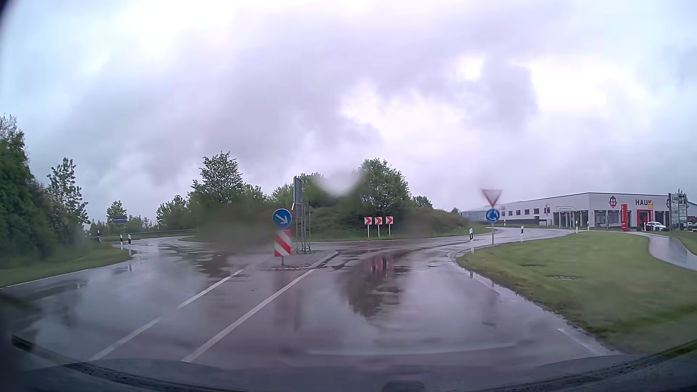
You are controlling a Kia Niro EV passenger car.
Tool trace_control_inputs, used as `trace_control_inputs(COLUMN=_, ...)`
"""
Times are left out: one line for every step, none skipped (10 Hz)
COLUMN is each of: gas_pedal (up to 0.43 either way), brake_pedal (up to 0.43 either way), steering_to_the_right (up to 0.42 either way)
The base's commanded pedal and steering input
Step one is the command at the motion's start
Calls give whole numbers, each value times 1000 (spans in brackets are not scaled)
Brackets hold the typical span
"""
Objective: Follow the waypoints while adhering to traffic rules and regulations
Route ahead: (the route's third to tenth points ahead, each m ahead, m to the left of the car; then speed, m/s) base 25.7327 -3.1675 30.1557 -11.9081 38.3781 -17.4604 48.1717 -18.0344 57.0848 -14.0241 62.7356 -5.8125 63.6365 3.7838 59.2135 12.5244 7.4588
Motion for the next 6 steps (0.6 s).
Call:
trace_control_inputs(gas_pedal=0, brake_pedal=0, steering_to_the_right=20)
trace_control_inputs(gas_pedal=0, brake_pedal=0, steering_to_the_right=20)
trace_control_inputs(gas_pedal=0, brake_pedal=0, steering_to_the_right=22)
trace_control_inputs(gas_pedal=0, brake_pedal=0, steering_to_the_right=24)
trace_control_inputs(gas_pedal=0, brake_pedal=0, steering_to_the_right=25)
trace_control_inputs(gas_pedal=0, brake_pedal=0, steering_to_the_right=25)
